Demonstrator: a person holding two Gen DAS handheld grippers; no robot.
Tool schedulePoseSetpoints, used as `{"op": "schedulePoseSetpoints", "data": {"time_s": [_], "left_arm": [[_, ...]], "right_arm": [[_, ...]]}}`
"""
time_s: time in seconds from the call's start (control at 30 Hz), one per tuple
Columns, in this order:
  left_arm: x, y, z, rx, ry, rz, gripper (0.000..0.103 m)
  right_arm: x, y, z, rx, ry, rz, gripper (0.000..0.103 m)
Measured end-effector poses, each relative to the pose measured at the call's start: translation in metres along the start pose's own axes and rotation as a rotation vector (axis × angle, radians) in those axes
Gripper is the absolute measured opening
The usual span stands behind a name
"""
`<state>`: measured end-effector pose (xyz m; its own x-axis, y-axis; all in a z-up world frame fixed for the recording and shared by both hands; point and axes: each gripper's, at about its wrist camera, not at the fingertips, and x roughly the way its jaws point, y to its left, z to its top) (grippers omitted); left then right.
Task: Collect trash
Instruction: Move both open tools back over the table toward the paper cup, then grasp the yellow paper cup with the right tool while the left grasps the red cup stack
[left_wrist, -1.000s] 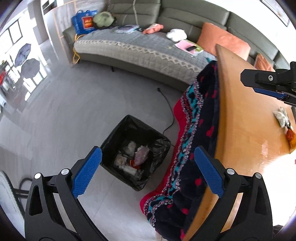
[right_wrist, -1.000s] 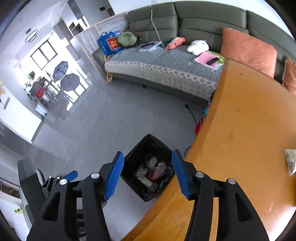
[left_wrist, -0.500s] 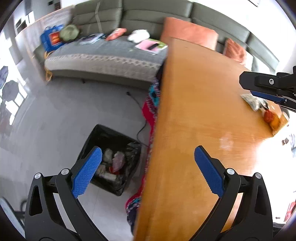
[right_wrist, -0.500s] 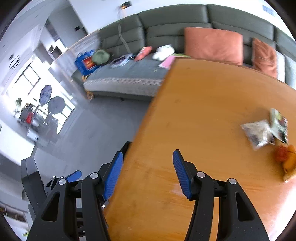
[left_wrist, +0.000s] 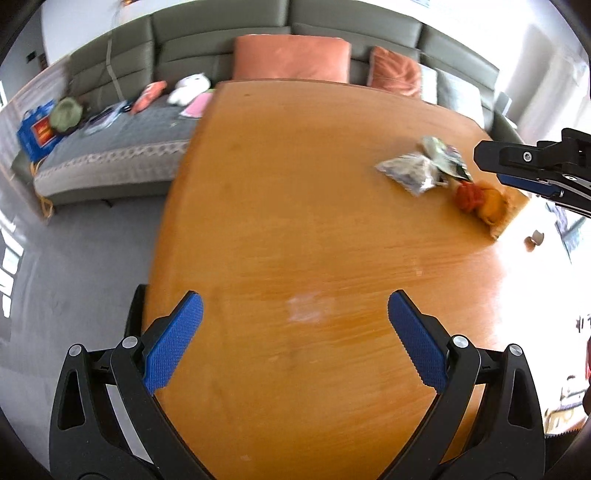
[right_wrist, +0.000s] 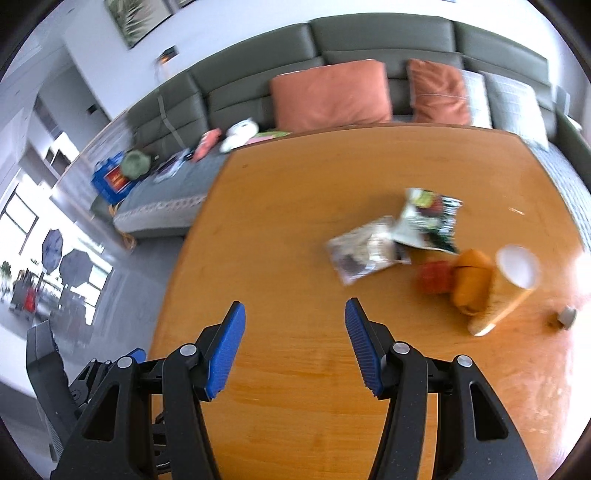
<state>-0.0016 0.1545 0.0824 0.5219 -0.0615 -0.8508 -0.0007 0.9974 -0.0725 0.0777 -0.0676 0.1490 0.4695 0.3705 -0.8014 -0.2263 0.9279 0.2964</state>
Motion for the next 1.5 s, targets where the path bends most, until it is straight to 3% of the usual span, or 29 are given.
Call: {"op": "schedulePoseSetpoints", "data": {"time_s": [0.4,0.83,1.2,1.5], "left_arm": [[0.018,-0.08,0.019,0.103,0.011,-0.065,0.097],[0.045,-0.129,0.04,0.112,0.044,-0.12,0.097],[0.073,-0.161,0.066,0.13,0.088,-0.129,0.097],[0.099,-0.199,0.09,0.175,0.089,-0.163,0.097]], "right_arm": [[-0.023,-0.103,0.001,0.141,-0.028,-0.123,0.057],[-0.003,-0.165,0.005,0.19,0.015,-0.239,0.057],[0.033,-0.19,0.022,0.209,0.053,-0.204,0.056],[0.003,-0.224,0.035,0.231,-0.053,-0.154,0.053]]}}
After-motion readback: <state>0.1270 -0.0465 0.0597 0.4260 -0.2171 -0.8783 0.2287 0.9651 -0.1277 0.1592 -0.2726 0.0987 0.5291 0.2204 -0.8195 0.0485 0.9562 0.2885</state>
